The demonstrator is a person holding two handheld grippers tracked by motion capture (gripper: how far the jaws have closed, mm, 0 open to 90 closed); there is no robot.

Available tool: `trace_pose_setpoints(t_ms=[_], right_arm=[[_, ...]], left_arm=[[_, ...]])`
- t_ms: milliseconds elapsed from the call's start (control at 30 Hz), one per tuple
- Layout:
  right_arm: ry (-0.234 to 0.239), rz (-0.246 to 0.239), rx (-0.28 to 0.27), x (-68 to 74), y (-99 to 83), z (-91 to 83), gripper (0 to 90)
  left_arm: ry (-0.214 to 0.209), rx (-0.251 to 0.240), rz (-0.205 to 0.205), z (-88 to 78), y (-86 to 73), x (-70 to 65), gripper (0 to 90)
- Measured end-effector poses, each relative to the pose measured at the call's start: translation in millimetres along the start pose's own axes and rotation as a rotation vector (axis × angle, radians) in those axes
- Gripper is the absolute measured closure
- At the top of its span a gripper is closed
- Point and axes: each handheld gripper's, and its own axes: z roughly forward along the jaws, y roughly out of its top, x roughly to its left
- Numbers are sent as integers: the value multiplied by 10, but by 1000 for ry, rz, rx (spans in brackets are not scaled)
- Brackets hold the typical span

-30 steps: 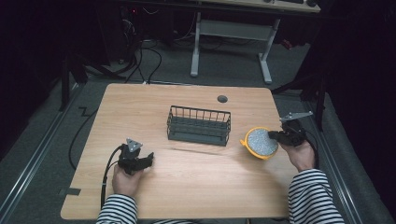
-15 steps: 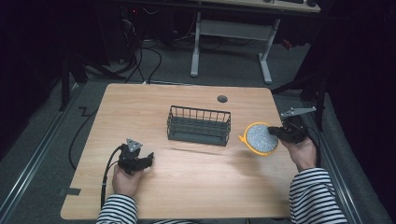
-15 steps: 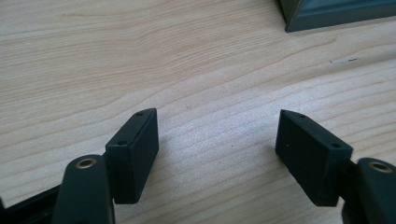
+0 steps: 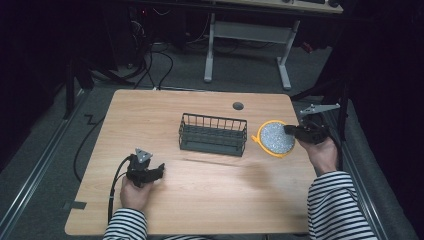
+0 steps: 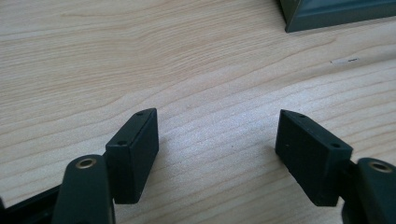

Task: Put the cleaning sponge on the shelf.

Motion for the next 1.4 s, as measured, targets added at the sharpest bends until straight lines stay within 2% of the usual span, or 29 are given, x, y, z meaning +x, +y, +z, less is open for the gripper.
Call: trace_pose_setpoints(t_ms=[667, 767, 1000, 1400], right_arm=[[15, -39, -4, 225, 461, 189, 882], [8, -57, -2, 257, 557, 204, 882], [5, -56, -1, 303, 687, 253, 882], [-12, -27, 34, 308, 834, 477, 881]], left_arm=[[0, 0, 0, 1, 1, -1, 304], [0, 0, 0, 1, 1, -1, 304], [0, 0, 0, 1, 0, 0, 304], [0, -1, 1, 3, 2, -1, 306]])
